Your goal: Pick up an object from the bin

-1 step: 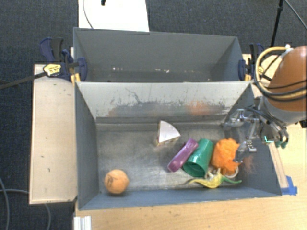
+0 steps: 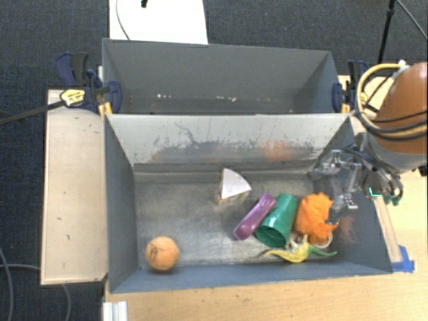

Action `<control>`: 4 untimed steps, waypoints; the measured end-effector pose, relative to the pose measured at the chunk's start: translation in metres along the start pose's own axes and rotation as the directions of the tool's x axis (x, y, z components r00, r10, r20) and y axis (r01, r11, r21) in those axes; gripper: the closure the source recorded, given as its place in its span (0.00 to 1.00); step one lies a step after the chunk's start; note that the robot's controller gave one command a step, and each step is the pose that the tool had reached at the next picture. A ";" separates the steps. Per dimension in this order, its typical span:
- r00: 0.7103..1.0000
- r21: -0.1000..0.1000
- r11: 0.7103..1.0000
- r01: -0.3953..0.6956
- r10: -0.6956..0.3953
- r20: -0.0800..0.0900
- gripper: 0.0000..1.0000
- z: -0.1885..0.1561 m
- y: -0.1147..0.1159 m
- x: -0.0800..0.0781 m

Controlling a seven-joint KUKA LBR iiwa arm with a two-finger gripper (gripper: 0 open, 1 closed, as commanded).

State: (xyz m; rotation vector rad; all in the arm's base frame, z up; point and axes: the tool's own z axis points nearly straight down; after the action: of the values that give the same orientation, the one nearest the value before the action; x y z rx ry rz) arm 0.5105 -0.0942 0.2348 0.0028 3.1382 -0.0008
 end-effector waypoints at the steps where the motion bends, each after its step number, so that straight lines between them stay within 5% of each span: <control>1: 0.983 0.002 0.983 0.183 -0.183 0.008 0.00 0.028 -0.006 0.000; 2: 0.921 0.003 0.921 0.390 -0.390 0.004 0.00 0.096 -0.034 -0.017; 3: 0.737 -0.002 0.737 0.676 -0.676 0.001 1.00 0.150 -0.012 -0.011; 4: 0.735 -0.002 0.735 0.678 -0.678 0.000 1.00 0.150 -0.012 -0.011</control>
Offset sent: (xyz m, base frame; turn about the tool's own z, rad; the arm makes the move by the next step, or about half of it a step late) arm 0.0263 -0.0485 -0.1302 -0.4422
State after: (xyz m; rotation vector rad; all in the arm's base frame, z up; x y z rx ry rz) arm 0.5221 -0.1062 0.0844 -1.1397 2.9246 0.0003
